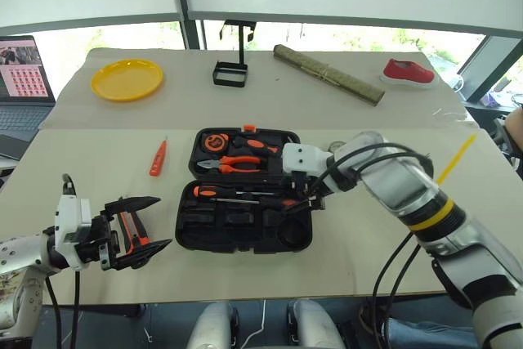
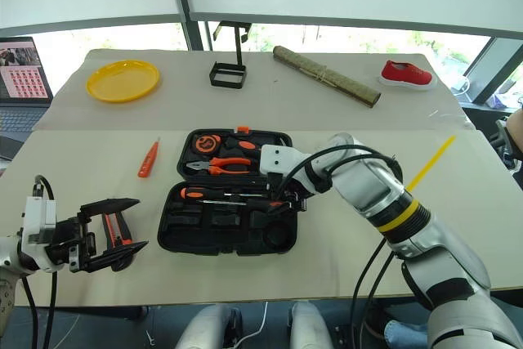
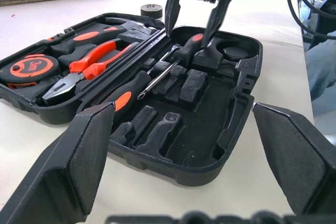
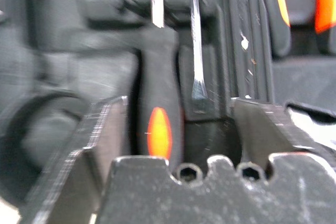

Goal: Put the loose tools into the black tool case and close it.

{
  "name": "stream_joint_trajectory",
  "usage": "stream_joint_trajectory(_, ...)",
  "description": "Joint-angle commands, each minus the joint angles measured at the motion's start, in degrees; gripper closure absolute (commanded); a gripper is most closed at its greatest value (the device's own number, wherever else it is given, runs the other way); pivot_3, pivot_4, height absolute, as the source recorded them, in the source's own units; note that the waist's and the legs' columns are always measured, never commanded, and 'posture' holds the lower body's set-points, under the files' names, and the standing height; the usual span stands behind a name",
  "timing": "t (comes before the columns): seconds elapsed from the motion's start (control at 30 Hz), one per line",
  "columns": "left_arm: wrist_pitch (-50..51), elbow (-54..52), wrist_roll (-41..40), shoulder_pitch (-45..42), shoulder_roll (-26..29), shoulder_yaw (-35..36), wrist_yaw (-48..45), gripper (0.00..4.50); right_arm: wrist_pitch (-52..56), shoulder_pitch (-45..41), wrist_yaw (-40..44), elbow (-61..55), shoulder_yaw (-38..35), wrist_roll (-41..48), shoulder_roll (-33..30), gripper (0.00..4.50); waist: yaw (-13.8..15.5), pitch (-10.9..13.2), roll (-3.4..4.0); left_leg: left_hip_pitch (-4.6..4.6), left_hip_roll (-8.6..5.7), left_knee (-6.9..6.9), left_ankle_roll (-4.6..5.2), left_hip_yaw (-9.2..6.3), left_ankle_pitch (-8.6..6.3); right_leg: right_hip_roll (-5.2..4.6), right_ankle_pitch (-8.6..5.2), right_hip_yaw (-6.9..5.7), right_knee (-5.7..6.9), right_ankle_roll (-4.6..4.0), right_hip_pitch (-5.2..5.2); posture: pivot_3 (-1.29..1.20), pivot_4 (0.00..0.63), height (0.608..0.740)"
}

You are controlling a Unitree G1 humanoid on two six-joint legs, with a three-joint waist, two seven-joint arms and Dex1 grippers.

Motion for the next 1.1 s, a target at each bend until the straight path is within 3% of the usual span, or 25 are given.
stream_joint_trajectory(0.03,-1.66,-0.02,0.36,-0.39,-0.48,0.1,0.41,0.0,-3.22,-1.3,1.84,0.6,-7.12,3.97,-0.37,0.53,0.03,0.0,0.0,0.0,0.0,0.0,0.0,0.0,0.0,0.0,0.0,-0.01,0.0,0.0,0.0,0.0,0.15,0.74)
stream_joint_trajectory(0.07,-1.79,0.03,0.49,-0.44,-0.64,0.06,0.55,0.0,-5.25,-0.49,1.0,1.5,-8.38,4.46,0.61,0.53,0.04,0.0,0.0,0.01,0.0,0.0,0.0,0.0,0.0,0.0,0.0,-0.01,-0.01,0.0,0.01,0.0,0.15,0.74)
stream_joint_trajectory(0.17,-2.18,0.02,0.74,-0.3,-1.09,-0.14,1.0,0.0,-9.05,3.05,-1.35,3.35,-11.35,6.48,4.26,1.2,0.02,0.0,-0.01,0.08,0.01,-0.02,-0.01,0.0,-0.01,0.01,0.0,0.0,-0.02,0.0,0.09,0.0,0.15,0.74)
stream_joint_trajectory(0.47,-1.49,-1.31,0.72,0.07,-1.75,-1.18,1.61,0.0,-14.58,9.41,-4.59,7.97,-7.72,2.47,9.09,4.31,-0.07,0.01,0.01,0.12,0.01,-0.03,-0.04,0.02,0.0,0.01,0.0,0.03,0.04,-0.01,0.09,0.0,0.15,0.74)
stream_joint_trajectory(0.9,-1.1,-2.14,0.5,0.74,-1.52,-1.8,2.06,0.0,-15.21,10.21,-7.96,13.56,-5.56,-2.03,13.0,4.42,-0.41,0.0,0.01,0.32,0.08,-0.04,-0.05,0.01,0.0,0.11,-0.03,0.06,0.11,-0.1,0.18,0.0,0.15,0.74)
stream_joint_trajectory(1.1,-1.32,-3.58,0.52,2.26,-2.1,-0.72,3.97,0.0,-12.89,10.82,-8.09,10.13,-5.91,-1.08,13.86,4.42,-0.78,-0.01,0.01,0.56,0.15,-0.13,-0.09,0.02,0.01,0.15,-0.05,0.1,0.15,-0.24,0.28,0.0,0.15,0.74)
